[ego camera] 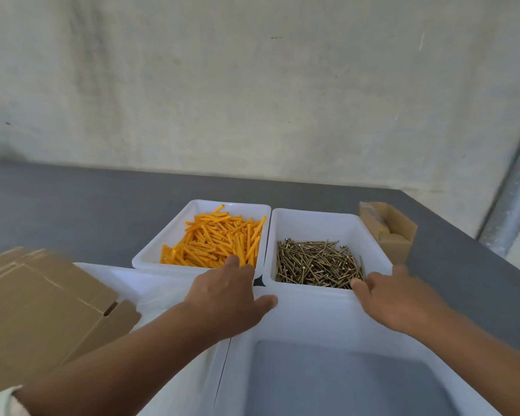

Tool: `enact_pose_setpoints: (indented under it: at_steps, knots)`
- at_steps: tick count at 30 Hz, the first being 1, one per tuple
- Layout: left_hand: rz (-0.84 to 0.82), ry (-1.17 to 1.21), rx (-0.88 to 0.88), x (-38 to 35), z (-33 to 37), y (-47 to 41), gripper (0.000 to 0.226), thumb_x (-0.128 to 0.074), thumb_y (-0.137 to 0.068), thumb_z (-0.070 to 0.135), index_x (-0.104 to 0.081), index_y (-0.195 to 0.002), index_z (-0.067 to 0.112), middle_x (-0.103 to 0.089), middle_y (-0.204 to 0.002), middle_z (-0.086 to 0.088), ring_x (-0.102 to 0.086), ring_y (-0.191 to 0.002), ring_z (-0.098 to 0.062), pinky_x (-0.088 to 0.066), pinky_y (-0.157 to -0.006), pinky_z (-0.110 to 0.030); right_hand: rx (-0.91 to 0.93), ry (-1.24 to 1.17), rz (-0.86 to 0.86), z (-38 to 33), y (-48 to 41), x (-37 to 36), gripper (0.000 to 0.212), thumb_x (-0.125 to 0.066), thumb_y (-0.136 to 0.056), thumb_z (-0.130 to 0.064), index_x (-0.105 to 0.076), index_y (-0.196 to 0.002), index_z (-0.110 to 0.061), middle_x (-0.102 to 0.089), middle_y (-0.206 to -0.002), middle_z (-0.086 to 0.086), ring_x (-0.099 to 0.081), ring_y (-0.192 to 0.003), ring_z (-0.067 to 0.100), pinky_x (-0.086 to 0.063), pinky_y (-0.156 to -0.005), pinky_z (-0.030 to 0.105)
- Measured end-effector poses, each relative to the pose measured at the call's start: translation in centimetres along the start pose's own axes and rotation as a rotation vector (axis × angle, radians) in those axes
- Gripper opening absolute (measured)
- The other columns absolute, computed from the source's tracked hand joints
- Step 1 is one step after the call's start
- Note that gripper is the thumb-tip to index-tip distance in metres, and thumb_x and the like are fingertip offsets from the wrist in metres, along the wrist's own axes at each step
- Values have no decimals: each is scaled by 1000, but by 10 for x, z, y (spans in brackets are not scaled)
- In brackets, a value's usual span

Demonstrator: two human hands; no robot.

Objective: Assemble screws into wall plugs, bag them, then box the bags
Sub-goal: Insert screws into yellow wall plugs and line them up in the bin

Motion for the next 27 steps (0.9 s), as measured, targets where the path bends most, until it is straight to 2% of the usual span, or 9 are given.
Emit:
enact_pose_setpoints:
  at_steps: [2,4,8,11,14,16,19,23,27]
  knots:
    - [17,-4,3,4,-2,-7,61,-41,-87,71,-52,-126,25,-49,-119,3,-54,-98,-16,-40,-73,-28,27,69,15,-1,-6,8,56,-16,-96,-64,-59,-113,-31,-48,-122,7,-50,-111,28,-42,-92,40]
    - [37,-24,4,9,-4,-15,54,-40,-89,68,-58,-115,24,-53,-111,3,-52,-90,-15,-38,-69,-28,70,111,84,-6,-13,18,50,-26,-94,-64,-62,-104,-30,-52,-102,0,-51,-106,24,-42,-85,37]
    - [64,21,66,14,-10,-39,37,-47,-93,48,-63,-82,17,-60,-84,1,-55,-77,-16,-34,-54,-27,227,84,215,-30,-28,27,38,-44,-96,-50,-66,-85,-22,-54,-82,-4,-54,-87,19,-37,-66,30]
    - [59,153,142,14,-22,-58,22,-51,-88,26,-68,-85,12,-69,-87,-4,-61,-79,-19,-44,-58,-30,250,-127,130,-49,-45,17,38,-55,-93,-42,-64,-69,-14,-61,-70,-4,-54,-70,14,-35,-55,27]
    - [63,236,197,8,-31,-75,19,-55,-84,17,-72,-89,11,-71,-89,-5,-60,-77,-18,-45,-58,-28,217,-205,56,-61,-60,4,47,-59,-91,-41,-46,-52,-17,-45,-51,-4,-45,-51,14,-31,-48,27]
    - [65,253,229,2,-35,-84,16,-57,-82,15,-72,-87,12,-66,-81,-1,-54,-72,-16,-40,-56,-25,185,-211,12,-65,-69,-4,48,-59,-89,-44,-43,-52,-18,-43,-51,-4,-42,-48,14,-30,-48,27]
    - [67,265,240,-8,-37,-99,8,-58,-83,14,-61,-84,22,-56,-82,3,-53,-72,-15,-41,-56,-23,146,-212,-44,-68,-78,-14,44,-62,-86,-46,-47,-56,-18,-47,-56,-3,-46,-50,13,-31,-48,26]
    - [88,286,255,-21,-37,-115,21,-59,-85,19,-62,-105,25,-55,-80,9,-58,-77,-13,-39,-52,-21,136,-176,-39,-71,-85,-18,35,-61,-85,-41,-50,-61,-17,-52,-62,-3,-50,-57,12,-33,-49,25]
    - [108,279,253,-30,-35,-129,26,-58,-86,22,-62,-111,27,-49,-74,14,-53,-67,-8,-35,-49,-21,107,-167,-48,-73,-88,-20,34,-57,-89,-41,-50,-65,-18,-53,-69,-2,-51,-62,14,-37,-53,26]
Point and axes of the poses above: each hand's wrist, its own y-axis away from the middle knuckle, its own x-axis out of the back of the hand, z = x × y, the point moved 5 cm from there along -y, towards the middle knuckle
